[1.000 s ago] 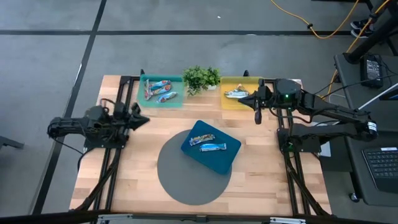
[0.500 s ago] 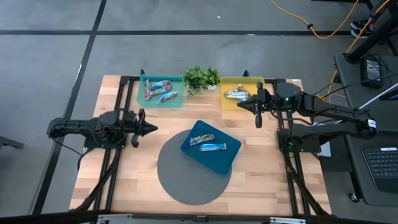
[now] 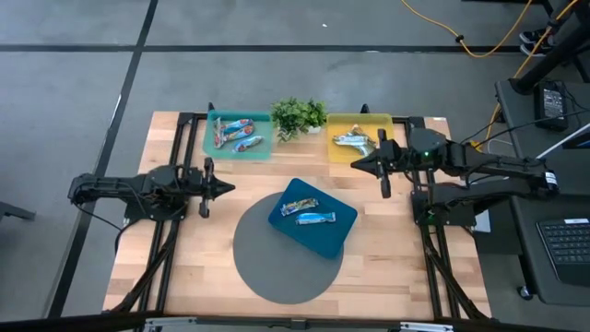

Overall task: Pick and place Granola Bars by type
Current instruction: Return to Home Position

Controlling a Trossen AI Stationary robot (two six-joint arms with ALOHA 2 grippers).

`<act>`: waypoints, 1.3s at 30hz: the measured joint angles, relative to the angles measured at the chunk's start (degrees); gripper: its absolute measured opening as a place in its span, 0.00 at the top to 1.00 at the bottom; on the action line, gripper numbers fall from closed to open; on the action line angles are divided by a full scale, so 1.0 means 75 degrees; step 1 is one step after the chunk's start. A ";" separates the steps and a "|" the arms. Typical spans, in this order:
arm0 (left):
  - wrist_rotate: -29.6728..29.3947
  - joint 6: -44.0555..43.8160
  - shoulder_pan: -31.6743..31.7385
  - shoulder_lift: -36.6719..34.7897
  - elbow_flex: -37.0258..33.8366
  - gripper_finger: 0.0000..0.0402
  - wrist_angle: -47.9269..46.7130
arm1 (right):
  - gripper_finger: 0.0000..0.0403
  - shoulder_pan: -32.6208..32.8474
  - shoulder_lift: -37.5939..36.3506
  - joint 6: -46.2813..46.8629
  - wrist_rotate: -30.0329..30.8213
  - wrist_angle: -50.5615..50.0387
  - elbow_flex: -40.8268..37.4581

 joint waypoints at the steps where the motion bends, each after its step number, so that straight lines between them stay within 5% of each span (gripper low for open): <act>1: -0.0005 -0.0002 0.0000 0.0061 0.0000 0.99 0.0000 | 0.99 0.0034 0.0000 -0.0007 0.0001 0.0001 0.0000; 12: -0.0210 -0.0271 0.0000 0.0485 0.0000 0.99 0.0061 | 0.99 0.0526 -0.0591 -0.0371 -0.0234 0.1398 -0.0665; 20: -0.0213 -0.0276 0.0000 0.0484 0.0000 1.00 0.0063 | 1.00 0.0578 -0.3449 0.1109 -0.0005 0.2512 -0.3382; 29: -0.0216 -0.0283 0.0000 0.0487 0.0000 0.98 0.0061 | 1.00 0.0578 -0.6333 0.1323 -0.0003 0.2486 -0.4337; 35: -0.0243 -0.0280 0.0000 0.0484 0.0000 0.99 0.0068 | 1.00 0.0581 -0.6372 0.1020 -0.0464 0.2672 -0.4915; 39: -0.0262 -0.0282 0.0000 0.0487 0.0000 0.99 0.0067 | 0.99 0.0575 -0.6360 0.0816 -0.0422 0.4191 -0.5839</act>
